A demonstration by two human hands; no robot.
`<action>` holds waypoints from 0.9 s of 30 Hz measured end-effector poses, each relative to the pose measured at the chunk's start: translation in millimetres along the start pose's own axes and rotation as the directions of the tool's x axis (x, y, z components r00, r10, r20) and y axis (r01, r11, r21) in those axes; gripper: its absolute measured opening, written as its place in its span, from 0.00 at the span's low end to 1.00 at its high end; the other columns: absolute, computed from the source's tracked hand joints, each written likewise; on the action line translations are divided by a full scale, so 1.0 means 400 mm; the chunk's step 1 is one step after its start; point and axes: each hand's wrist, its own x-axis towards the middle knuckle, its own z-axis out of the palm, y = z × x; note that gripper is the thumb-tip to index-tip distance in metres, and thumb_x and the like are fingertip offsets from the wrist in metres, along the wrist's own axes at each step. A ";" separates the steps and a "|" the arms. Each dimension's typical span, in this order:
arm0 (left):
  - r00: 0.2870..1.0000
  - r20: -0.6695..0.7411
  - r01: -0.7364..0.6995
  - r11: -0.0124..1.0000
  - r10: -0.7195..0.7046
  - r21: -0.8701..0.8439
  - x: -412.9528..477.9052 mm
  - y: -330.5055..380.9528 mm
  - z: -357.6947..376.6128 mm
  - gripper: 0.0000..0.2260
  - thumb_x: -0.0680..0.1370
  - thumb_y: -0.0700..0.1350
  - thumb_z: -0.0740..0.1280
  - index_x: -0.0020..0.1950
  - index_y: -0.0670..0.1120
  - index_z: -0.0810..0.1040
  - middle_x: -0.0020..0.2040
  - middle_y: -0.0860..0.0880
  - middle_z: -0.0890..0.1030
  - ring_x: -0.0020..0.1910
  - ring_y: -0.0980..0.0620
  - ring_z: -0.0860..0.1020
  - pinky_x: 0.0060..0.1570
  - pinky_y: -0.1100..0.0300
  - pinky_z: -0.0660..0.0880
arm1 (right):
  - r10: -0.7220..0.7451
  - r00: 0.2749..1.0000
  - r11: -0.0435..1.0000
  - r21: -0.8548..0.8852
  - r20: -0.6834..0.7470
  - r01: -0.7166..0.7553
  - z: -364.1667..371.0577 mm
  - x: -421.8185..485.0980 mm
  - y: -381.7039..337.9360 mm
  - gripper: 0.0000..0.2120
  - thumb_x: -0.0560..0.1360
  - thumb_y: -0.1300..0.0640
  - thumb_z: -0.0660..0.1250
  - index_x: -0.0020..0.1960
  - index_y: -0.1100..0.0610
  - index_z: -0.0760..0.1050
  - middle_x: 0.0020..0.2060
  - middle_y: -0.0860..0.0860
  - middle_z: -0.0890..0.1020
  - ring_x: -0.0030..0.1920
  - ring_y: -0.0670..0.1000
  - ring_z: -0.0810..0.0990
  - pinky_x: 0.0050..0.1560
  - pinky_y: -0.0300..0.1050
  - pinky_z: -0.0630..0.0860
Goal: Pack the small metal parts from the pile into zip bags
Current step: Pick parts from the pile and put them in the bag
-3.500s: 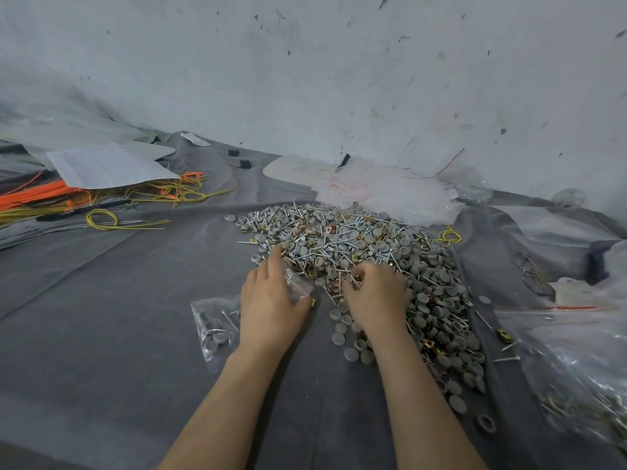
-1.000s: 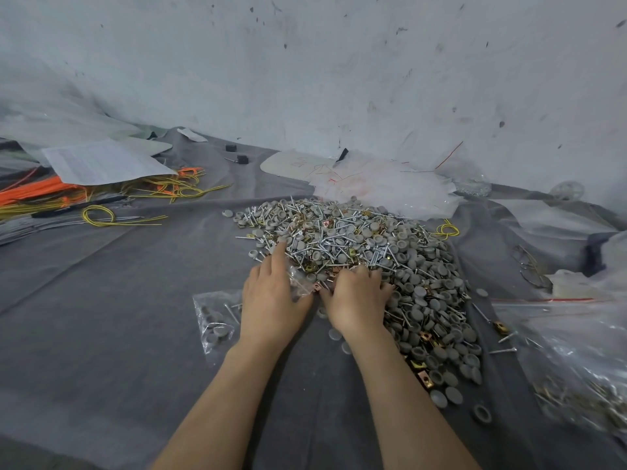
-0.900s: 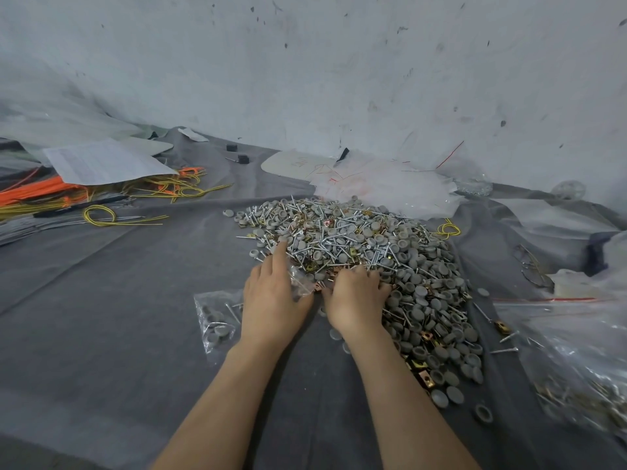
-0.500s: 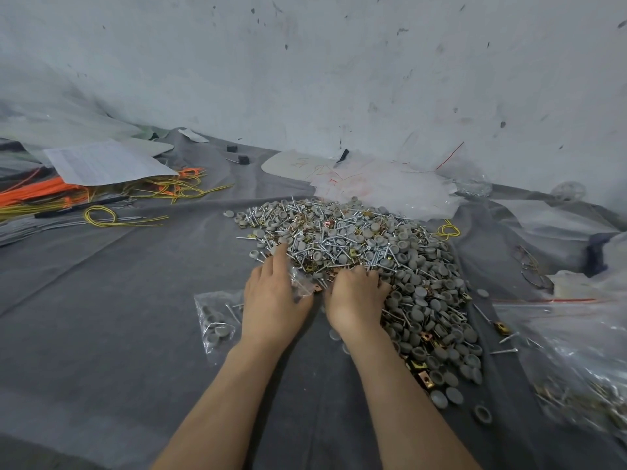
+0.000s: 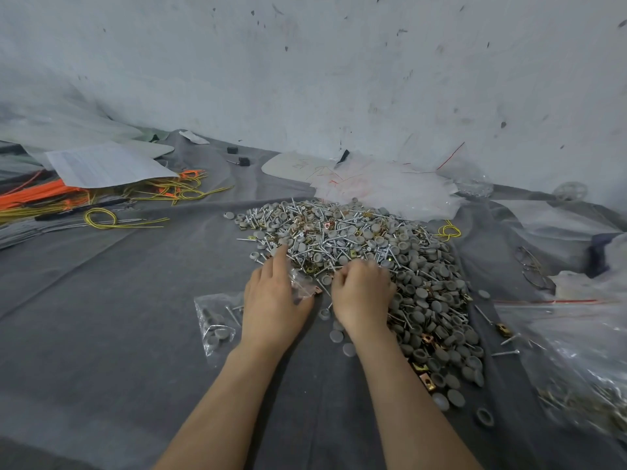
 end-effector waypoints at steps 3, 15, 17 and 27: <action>1.000 -0.003 -0.003 1.000 0.003 -0.002 -0.001 0.002 -0.001 0.38 0.72 0.47 0.72 0.77 0.45 0.55 0.70 0.46 0.69 0.67 0.44 0.67 0.64 0.55 0.64 | -0.062 0.998 0.921 0.383 -0.029 0.069 -0.014 0.008 0.000 0.03 0.78 0.58 0.64 0.47 0.58 0.74 0.39 0.47 0.75 0.41 0.47 0.76 0.43 0.34 0.72; 0.983 -0.156 0.047 0.960 -0.093 -0.277 0.025 -0.005 -0.024 0.35 0.72 0.46 0.73 0.74 0.44 0.60 0.63 0.47 0.75 0.62 0.49 0.72 0.56 0.65 0.64 | -0.188 0.982 0.912 0.376 0.033 0.162 -0.003 0.004 0.001 0.09 0.78 0.59 0.64 0.56 0.57 0.80 0.49 0.51 0.83 0.46 0.47 0.80 0.51 0.41 0.77; 0.962 -0.207 0.083 0.910 -0.180 -0.406 0.036 -0.007 -0.056 0.33 0.72 0.47 0.73 0.73 0.46 0.62 0.60 0.51 0.74 0.60 0.53 0.71 0.52 0.68 0.62 | -0.217 0.963 0.971 0.136 0.159 0.196 0.012 0.000 0.003 0.10 0.78 0.54 0.63 0.58 0.52 0.79 0.53 0.51 0.80 0.55 0.52 0.76 0.59 0.50 0.72; 0.909 -0.293 0.136 0.876 -0.295 -0.463 0.069 -0.036 -0.248 0.34 0.72 0.51 0.73 0.73 0.53 0.61 0.58 0.56 0.69 0.58 0.57 0.67 0.56 0.59 0.64 | -0.161 0.966 0.986 0.082 0.201 0.147 0.034 0.007 -0.001 0.11 0.81 0.53 0.58 0.52 0.53 0.79 0.50 0.51 0.79 0.55 0.54 0.75 0.61 0.51 0.66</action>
